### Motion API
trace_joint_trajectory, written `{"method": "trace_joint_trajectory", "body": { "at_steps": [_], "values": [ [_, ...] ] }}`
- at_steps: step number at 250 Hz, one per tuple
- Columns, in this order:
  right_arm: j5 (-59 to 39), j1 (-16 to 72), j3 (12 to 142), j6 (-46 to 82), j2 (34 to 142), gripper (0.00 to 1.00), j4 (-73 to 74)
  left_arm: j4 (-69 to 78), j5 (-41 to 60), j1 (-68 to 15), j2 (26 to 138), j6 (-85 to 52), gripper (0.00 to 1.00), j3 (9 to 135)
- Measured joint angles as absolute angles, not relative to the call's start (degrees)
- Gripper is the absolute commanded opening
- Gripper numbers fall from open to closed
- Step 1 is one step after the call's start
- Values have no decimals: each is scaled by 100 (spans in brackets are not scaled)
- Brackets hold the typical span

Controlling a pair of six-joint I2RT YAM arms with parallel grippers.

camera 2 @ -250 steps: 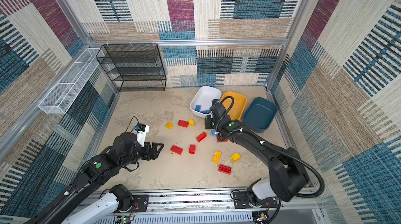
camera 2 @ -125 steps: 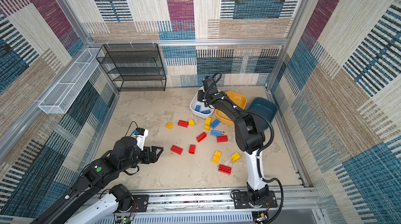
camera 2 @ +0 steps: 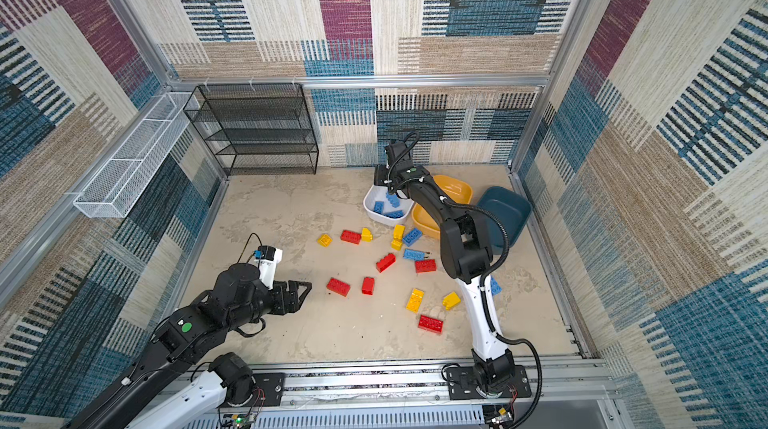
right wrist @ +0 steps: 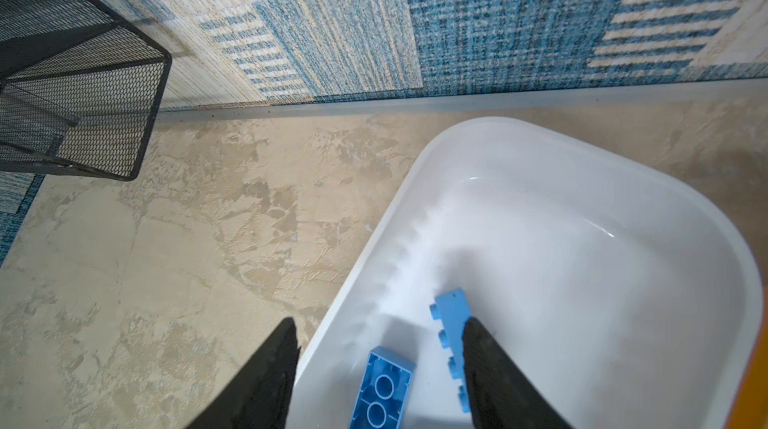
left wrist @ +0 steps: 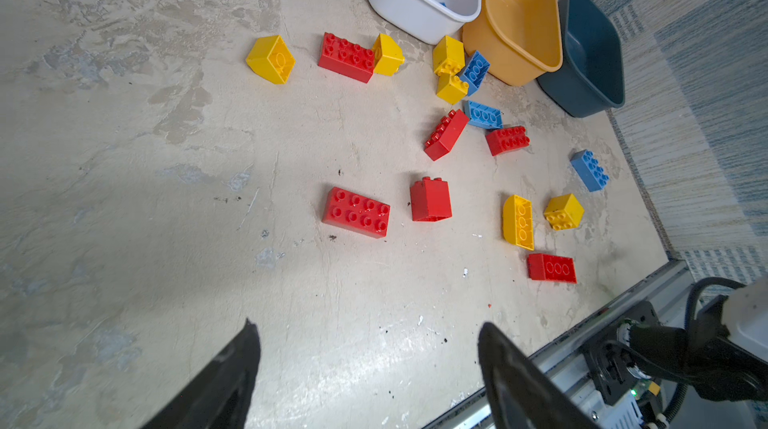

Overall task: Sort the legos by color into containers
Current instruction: 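Carry the long blue brick with the right gripper into the white tub and release, then grasp a blue brick with the left gripper while the right arm draws back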

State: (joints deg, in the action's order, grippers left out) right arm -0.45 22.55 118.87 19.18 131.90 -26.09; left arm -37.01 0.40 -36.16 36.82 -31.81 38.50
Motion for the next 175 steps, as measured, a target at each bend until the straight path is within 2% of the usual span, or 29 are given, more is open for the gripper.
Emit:
{"method": "trace_joint_trajectory", "body": {
  "at_steps": [35, 65, 94, 123, 175],
  "values": [
    [-47, 2252, 11791, 1900, 13096, 69, -2679, -3809, 38, -3616, 3769, -3177, 83, 3970],
    [-121, 2252, 11264, 1831, 12580, 71, -2558, -3968, 36, -3616, 3889, -3148, 83, 4191],
    [-268, 2250, 10613, 1793, 11893, 73, -2200, -4097, 21, -3616, 4139, -3120, 82, 4403],
    [-460, 2255, 9751, 1752, 11128, 80, -1789, -4117, 14, -3616, 4431, -3037, 82, 4504],
    [-751, 2255, 7828, 1645, 9273, 90, -1041, -4027, 19, -3625, 5249, -2860, 81, 4829]
  ]
}}
